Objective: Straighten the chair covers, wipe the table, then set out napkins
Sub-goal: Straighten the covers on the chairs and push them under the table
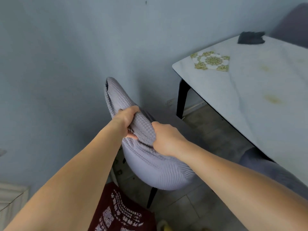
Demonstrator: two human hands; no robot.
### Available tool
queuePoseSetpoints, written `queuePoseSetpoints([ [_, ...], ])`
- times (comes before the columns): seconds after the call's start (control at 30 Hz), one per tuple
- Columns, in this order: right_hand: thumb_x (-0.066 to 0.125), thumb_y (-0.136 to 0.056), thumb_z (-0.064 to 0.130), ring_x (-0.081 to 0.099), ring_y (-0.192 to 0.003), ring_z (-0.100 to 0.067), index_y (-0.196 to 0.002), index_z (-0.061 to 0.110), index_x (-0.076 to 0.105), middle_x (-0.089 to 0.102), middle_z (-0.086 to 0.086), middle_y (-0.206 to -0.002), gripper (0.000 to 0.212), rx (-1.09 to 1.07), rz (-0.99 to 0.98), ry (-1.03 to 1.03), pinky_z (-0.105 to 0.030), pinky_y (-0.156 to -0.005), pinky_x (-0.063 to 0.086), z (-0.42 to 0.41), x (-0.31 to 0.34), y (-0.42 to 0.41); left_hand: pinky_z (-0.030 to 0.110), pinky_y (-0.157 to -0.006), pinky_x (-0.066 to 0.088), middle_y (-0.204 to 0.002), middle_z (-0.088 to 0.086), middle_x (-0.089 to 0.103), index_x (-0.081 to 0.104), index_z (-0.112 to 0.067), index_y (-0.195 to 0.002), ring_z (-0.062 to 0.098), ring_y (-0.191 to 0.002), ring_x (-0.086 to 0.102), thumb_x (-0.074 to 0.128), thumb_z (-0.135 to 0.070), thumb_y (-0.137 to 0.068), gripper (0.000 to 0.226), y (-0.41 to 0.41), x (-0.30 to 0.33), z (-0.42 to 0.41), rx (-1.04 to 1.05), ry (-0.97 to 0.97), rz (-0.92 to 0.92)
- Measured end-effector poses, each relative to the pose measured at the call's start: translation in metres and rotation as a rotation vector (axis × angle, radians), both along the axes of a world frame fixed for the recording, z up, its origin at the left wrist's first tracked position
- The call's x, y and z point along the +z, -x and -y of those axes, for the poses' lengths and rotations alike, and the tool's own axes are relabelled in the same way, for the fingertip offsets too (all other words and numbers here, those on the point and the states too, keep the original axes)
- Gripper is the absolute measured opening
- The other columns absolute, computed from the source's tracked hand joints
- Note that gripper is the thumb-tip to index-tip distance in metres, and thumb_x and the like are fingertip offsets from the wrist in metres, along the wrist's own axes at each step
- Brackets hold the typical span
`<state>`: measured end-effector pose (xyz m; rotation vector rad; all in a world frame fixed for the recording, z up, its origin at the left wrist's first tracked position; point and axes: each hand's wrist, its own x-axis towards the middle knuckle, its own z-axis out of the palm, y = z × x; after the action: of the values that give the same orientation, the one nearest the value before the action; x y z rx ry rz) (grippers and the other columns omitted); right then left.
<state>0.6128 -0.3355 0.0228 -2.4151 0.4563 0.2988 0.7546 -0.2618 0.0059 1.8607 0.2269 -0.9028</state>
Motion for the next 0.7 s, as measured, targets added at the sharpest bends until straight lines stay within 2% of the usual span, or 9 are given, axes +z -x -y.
queuePoseSetpoints([
  [0.07,0.047,-0.087,0.008,0.055,-0.092,-0.031,-0.090,0.011,0.039,0.057,-0.013,-0.101,0.009,-0.008,0.047,0.041,-0.032,-0.071,0.041,0.011,-0.001,0.012,0.058,-0.063,0.056,-0.122,0.015,0.054,0.041,-0.013,-0.127,0.039,-0.105,0.058,0.061,-0.033,-0.077,0.058,0.010,0.001,0.009,0.007,0.007,0.019],
  [0.17,0.046,-0.082,0.002,0.049,-0.076,-0.026,-0.070,0.017,0.032,0.048,-0.003,-0.076,0.024,-0.034,0.125,0.110,-0.030,-0.061,0.035,0.022,-0.010,0.028,0.057,-0.067,0.056,-0.117,0.015,0.056,0.044,-0.012,-0.123,0.038,-0.102,0.059,0.059,-0.028,-0.079,0.049,0.025,-0.004,0.020,0.030,0.024,0.034],
  [0.23,0.046,-0.079,-0.001,0.051,-0.073,-0.027,-0.064,0.019,0.026,0.046,-0.002,-0.071,0.032,-0.051,0.190,0.139,-0.033,-0.059,0.037,0.027,-0.016,0.036,0.054,-0.067,0.057,-0.115,0.014,0.056,0.044,-0.011,-0.121,0.036,-0.100,0.059,0.057,-0.025,-0.082,0.044,0.034,-0.006,0.025,0.053,0.038,0.049],
  [0.37,0.047,-0.076,-0.002,0.054,-0.072,-0.030,-0.067,0.014,0.034,0.050,-0.006,-0.071,0.022,-0.066,0.267,0.156,-0.037,-0.062,0.044,0.040,-0.021,0.054,0.049,-0.062,0.057,-0.106,0.012,0.054,0.044,-0.010,-0.121,0.034,-0.098,0.058,0.056,-0.022,-0.085,0.040,0.055,-0.004,0.037,0.070,0.074,0.061],
  [0.57,0.049,-0.076,0.000,0.053,-0.071,-0.029,-0.074,0.010,0.042,0.050,-0.004,-0.069,0.013,-0.097,0.300,0.193,-0.036,-0.061,0.043,0.057,-0.020,0.077,0.048,-0.060,0.056,-0.099,0.011,0.050,0.043,-0.010,-0.120,0.036,-0.099,0.056,0.056,-0.020,-0.084,0.039,0.074,-0.003,0.058,0.031,0.106,0.048],
  [0.7,0.052,-0.079,0.003,0.053,-0.071,-0.028,-0.076,0.010,0.045,0.052,-0.005,-0.071,0.010,-0.123,0.300,0.204,-0.036,-0.062,0.043,0.069,-0.016,0.089,0.047,-0.060,0.056,-0.104,0.012,0.051,0.042,-0.010,-0.122,0.035,-0.097,0.056,0.056,-0.020,-0.084,0.042,0.082,-0.002,0.076,-0.016,0.121,0.040],
])
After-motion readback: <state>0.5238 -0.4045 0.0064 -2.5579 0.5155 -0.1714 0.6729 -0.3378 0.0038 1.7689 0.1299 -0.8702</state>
